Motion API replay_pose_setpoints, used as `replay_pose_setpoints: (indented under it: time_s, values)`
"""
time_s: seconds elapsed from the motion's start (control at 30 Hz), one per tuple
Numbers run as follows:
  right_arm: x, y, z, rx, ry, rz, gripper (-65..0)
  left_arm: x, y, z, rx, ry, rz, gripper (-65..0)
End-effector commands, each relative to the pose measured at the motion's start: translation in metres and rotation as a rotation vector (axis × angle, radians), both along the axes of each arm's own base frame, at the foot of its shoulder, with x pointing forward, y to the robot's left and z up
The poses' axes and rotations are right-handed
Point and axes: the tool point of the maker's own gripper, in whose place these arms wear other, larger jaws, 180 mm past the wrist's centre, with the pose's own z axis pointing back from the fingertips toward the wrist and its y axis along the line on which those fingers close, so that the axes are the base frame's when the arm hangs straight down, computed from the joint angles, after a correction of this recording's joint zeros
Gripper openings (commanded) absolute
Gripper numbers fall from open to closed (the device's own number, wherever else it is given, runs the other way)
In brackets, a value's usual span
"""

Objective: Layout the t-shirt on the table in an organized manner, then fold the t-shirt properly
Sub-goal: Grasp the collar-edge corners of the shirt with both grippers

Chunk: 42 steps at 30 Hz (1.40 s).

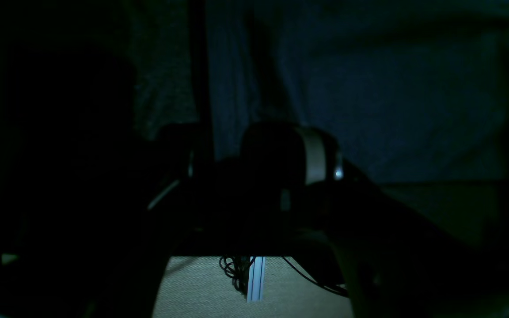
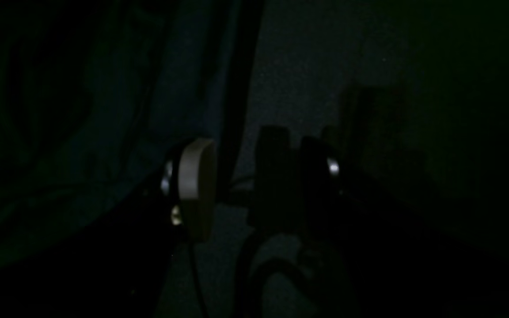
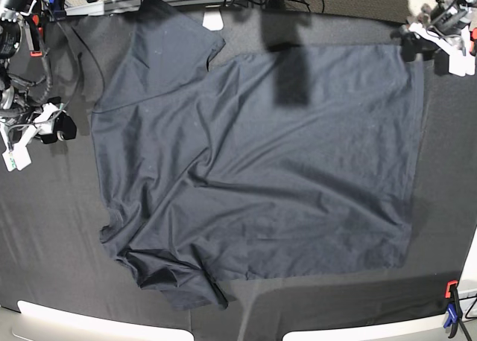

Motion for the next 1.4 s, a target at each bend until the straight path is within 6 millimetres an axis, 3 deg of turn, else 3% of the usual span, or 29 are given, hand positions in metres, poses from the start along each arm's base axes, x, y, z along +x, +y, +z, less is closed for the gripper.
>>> replay_pose_setpoints:
  time_s: [0.0,0.13,0.23,0.27,0.5,0.67,1.1,1.37]
  values:
    - [0.008,-0.003,0.015,-0.012,-0.046,0.018,-35.3,0.003,0.002,0.006,0.004,-0.020,-0.013,-40.2]
    - [0.008,-0.003,0.015,-0.011,-0.046,0.018,-35.3,0.004,0.002,0.007,0.004,-0.025,-0.012,-50.2]
    - [0.005,-0.003,0.012,-0.016,-0.022,0.021,-35.3,0.005,0.003,0.008,0.005,-0.030,-0.010,-63.7]
    - [0.003,-0.003,0.011,-0.018,-0.008,0.024,-35.3,0.006,0.003,0.009,0.005,-0.039,-0.007,-65.0]
    - [-0.006,0.021,0.016,0.113,-0.017,0.064,-35.3,0.012,0.005,0.011,0.024,-0.058,-0.009,-65.0]
    - [-0.032,0.029,0.007,0.109,0.033,0.092,-35.3,0.014,0.005,0.011,0.024,-0.062,-0.008,-65.0]
    - [-0.099,0.000,-0.018,0.245,-0.010,-0.301,-35.3,0.023,0.005,0.015,0.021,-0.087,-0.007,-65.0]
    - [-0.101,0.031,-0.045,0.258,0.038,-0.288,-35.3,0.033,0.005,0.020,0.021,-0.111,-0.007,-65.0]
